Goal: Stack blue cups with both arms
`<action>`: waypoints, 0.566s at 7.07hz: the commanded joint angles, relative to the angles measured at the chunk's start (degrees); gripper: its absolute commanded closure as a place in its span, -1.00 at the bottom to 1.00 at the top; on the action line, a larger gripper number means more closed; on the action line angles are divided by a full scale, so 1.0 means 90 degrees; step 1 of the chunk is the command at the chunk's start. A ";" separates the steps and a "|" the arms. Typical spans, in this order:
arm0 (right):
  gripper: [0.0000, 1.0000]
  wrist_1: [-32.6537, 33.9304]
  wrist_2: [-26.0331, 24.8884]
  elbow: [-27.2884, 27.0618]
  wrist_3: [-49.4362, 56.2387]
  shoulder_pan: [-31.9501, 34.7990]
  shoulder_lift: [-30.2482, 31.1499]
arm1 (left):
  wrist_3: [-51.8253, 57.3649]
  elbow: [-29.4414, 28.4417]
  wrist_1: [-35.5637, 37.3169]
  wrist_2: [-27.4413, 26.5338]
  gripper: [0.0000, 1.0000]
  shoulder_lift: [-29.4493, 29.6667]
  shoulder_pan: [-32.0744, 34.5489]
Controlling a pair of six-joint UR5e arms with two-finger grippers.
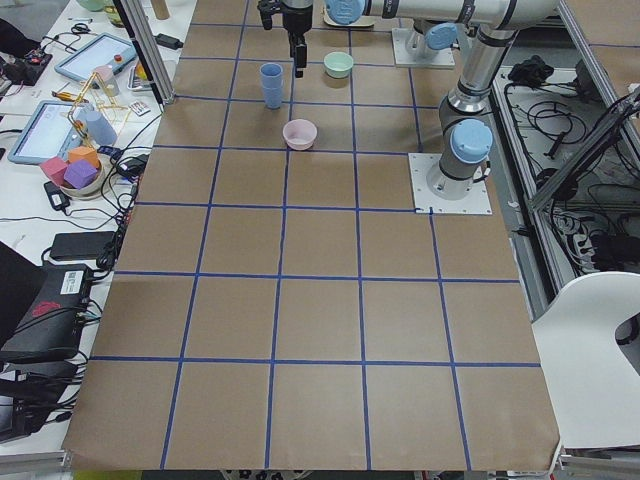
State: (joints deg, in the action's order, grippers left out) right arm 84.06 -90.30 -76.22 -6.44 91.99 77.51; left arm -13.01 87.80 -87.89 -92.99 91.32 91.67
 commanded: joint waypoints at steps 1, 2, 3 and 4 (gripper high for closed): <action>-0.96 -0.0462 -0.0006 -0.0037 0.0148 -0.0094 0.0341 | 0.0000 0.0000 -0.0010 0.0000 -1.00 0.0000 0.0000; -0.97 -0.0453 -0.0025 -0.0143 0.0158 -0.0065 0.0478 | 0.0000 0.0000 -0.0010 0.0000 -1.00 -0.0010 0.0000; -0.97 -0.0453 -0.0006 -0.0328 0.0149 -0.0064 0.0624 | 0.0000 0.0000 -0.0020 0.0000 -1.00 -0.0010 0.0000; -1.00 -0.0347 0.0004 -0.0504 0.0139 -0.0084 0.0684 | 0.0000 0.0000 -0.0020 0.0000 -1.00 -0.0019 0.0000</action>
State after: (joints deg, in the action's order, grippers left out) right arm 80.28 -90.37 -78.96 -5.12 91.33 82.68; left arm -13.01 87.80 -88.03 -92.99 91.21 91.67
